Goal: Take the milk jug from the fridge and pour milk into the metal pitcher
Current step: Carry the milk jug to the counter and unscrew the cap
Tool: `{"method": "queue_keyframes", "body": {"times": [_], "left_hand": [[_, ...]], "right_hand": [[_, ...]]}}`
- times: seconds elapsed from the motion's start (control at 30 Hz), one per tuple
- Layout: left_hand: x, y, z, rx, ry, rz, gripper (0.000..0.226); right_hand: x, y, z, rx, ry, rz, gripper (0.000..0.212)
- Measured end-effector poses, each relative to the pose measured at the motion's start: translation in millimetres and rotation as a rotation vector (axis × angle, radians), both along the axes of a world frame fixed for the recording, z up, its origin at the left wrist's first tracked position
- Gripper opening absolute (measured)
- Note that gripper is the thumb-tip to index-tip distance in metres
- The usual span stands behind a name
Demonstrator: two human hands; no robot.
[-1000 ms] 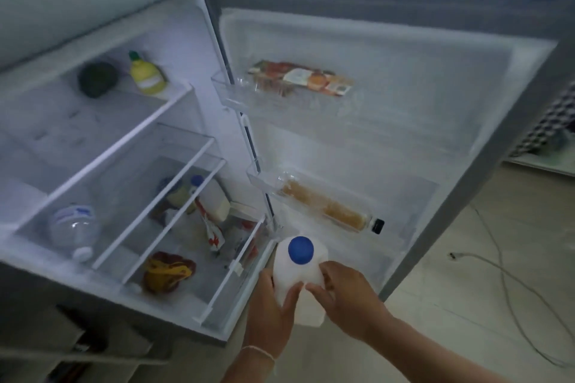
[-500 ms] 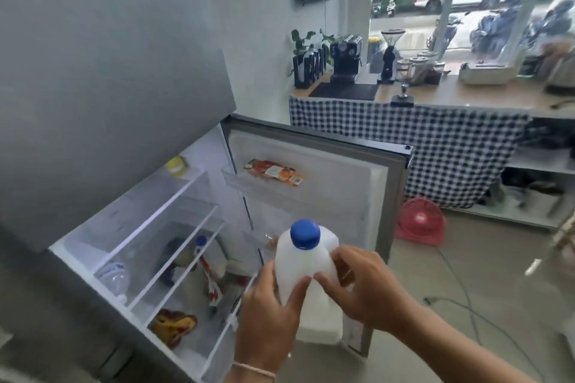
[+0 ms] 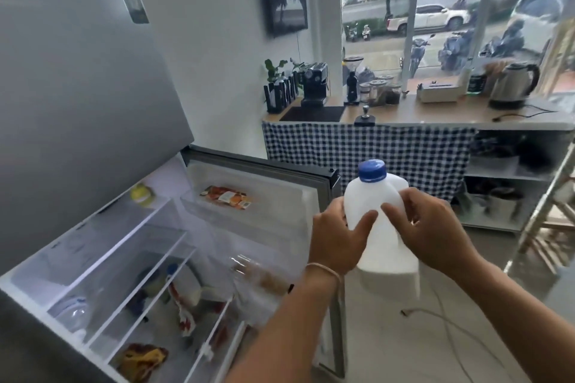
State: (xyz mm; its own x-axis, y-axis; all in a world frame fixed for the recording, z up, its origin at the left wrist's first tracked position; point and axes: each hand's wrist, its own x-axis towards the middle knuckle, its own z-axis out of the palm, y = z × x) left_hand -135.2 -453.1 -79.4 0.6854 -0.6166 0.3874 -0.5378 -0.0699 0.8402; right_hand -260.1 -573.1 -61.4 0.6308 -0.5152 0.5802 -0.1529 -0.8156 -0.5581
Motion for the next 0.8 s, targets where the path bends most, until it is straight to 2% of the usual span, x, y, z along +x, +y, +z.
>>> {"method": "queue_keyframes", "body": {"times": [0.2,0.37,0.53,0.6,0.8], "left_hand": [[19.7,-110.9,-19.4,0.083,0.055,-0.048,0.055],[54.6,-164.2,-39.9,0.123,0.143,-0.060,0.050],[82.0,-167.9,-60.6,0.021,0.325,-0.008,0.040],[81.3,-159.9,-64.1,0.015,0.292,0.032,0.035],[64.9,-127.6,-65.6,0.034,0.172,0.139,0.044]], "right_hand": [[18.9,-95.4,-18.8,0.064,0.102,-0.169,0.023],[53.6,-142.4,-43.5,0.182,0.153,-0.175,0.023],[87.4,-145.7,-58.1,0.228,0.178,-0.127,0.023],[92.8,-139.5,-60.7,0.240,0.174,-0.103,0.022],[90.4,-114.8,-65.0,0.242,0.194,-0.061,0.024]]}}
